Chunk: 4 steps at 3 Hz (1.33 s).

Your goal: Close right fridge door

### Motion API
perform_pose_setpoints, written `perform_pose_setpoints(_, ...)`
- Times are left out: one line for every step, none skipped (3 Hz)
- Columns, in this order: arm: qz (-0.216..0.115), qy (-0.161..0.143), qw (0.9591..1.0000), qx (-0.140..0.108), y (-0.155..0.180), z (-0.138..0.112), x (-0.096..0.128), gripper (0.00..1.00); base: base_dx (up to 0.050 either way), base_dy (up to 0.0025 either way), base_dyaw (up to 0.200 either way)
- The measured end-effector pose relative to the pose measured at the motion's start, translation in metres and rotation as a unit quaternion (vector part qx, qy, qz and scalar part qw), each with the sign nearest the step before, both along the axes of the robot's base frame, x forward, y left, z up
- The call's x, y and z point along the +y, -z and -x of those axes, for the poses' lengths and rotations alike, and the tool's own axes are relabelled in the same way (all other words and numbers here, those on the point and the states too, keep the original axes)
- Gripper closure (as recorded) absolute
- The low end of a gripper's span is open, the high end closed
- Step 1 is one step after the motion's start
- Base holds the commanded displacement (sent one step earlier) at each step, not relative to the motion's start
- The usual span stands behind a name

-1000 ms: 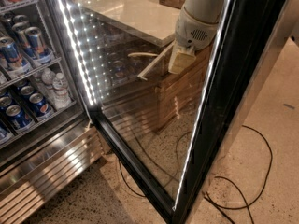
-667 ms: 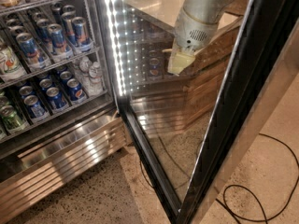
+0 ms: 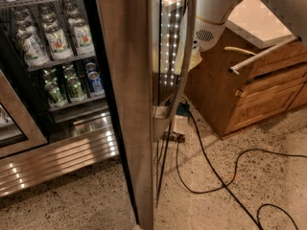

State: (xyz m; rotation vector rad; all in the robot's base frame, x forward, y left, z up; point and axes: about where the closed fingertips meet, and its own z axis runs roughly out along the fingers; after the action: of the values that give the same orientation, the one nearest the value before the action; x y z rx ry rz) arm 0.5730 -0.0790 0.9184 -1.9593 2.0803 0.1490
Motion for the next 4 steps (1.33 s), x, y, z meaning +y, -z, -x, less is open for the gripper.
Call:
perform_pose_setpoints(0.000,0.000,1.0000,0.000,0.0000,0.0000,0.0000,1.00,-0.037,-0.00251,0.134)
perform_pose_setpoints(0.000,0.000,1.0000,0.000,0.0000,0.0000,0.0000,1.00,-0.036,-0.00245,0.136)
perform_pose_setpoints(0.000,0.000,1.0000,0.000,0.0000,0.0000,0.0000,1.00,0.047,-0.00007,0.001)
perform_pose_setpoints(0.000,0.000,1.0000,0.000,0.0000,0.0000,0.0000,1.00,0.047,-0.00004,0.001)
